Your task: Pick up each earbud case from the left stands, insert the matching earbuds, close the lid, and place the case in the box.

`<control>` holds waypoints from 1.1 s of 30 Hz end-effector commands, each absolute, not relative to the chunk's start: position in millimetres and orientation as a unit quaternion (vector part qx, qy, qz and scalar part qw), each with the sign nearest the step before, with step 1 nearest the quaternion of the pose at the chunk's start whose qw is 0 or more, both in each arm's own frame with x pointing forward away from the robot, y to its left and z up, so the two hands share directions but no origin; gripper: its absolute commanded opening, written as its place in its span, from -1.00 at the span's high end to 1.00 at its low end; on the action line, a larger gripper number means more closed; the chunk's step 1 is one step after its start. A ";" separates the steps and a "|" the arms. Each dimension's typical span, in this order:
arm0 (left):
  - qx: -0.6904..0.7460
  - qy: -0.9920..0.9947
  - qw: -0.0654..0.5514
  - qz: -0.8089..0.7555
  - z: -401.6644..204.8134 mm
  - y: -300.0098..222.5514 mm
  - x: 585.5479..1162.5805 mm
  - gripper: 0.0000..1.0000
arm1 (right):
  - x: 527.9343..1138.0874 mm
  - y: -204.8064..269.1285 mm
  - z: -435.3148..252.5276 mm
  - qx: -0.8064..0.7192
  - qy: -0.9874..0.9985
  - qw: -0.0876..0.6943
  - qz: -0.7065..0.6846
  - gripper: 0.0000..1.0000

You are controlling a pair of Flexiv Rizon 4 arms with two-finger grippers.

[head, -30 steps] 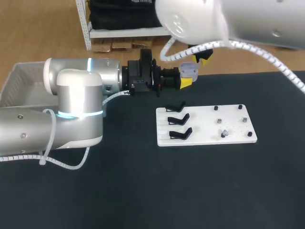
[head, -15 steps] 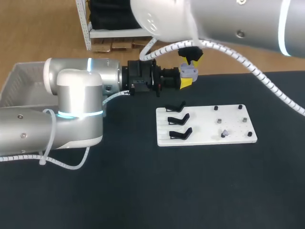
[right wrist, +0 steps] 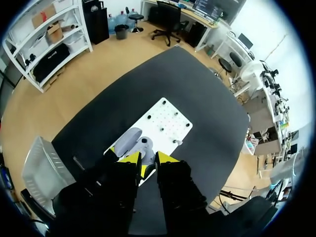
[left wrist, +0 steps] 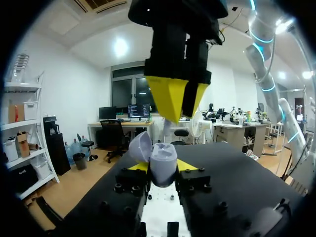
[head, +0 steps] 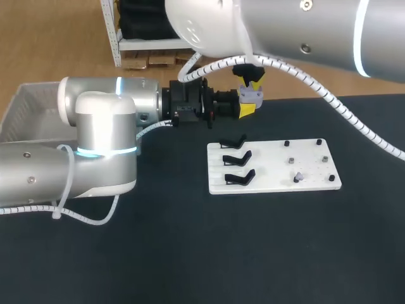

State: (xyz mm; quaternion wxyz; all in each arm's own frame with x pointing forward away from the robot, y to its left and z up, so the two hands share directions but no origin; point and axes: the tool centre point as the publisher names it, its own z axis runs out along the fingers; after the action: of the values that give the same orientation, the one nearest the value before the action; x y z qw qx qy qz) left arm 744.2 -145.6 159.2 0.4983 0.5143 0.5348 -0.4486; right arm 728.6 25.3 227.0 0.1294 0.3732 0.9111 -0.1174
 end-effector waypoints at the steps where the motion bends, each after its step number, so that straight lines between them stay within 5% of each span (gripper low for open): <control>1: 0.513 0.533 0.501 -0.448 158.0 -145.7 744.0 1.00 | 725.0 22.0 223.9 0.374 0.911 0.135 -0.113 1.00; 33: 0.513 0.533 0.501 -0.448 158.0 -145.7 744.0 1.00 | 734.2 17.5 210.5 0.381 0.909 0.122 -0.115 1.00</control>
State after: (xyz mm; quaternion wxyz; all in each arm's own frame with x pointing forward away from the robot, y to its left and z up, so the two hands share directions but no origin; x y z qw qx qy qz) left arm 744.0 -145.8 159.0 0.4981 0.5144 0.5347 -0.4487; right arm 732.9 17.3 211.6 0.1239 0.3801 0.9096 -0.1132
